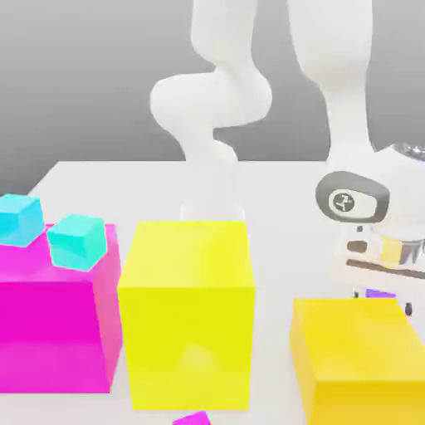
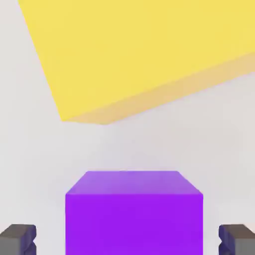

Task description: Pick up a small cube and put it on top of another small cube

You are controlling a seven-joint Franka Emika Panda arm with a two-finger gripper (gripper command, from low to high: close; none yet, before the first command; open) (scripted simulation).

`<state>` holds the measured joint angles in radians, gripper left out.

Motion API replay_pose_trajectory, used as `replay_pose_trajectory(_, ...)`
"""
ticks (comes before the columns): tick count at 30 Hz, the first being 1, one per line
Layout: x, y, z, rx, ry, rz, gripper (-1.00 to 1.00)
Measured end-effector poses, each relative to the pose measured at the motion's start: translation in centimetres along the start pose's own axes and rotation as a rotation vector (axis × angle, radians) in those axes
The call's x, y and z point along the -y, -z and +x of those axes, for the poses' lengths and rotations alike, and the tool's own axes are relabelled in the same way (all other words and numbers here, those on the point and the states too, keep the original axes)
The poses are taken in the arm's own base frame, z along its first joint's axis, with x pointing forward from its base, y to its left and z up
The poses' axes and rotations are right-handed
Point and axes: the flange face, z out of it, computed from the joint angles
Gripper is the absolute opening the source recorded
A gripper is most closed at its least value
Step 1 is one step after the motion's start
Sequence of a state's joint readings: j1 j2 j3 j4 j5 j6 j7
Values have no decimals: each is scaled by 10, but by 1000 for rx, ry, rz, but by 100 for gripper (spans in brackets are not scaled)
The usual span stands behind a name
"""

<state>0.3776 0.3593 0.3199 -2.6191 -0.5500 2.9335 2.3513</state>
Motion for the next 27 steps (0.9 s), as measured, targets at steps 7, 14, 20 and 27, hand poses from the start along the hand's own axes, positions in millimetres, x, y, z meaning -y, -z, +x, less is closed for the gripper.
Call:
replay_pose_trajectory(7,1,14,-1,3,-1,3,-100)
replay_pose_trajectory(14,5,65,-12,-37,59,-7,-100)
replay_pose_trajectory(20,53,104,8,-206,138,-20,-100)
replay_pose_trajectory(27,92,201,237,-312,-199,-97,-100)
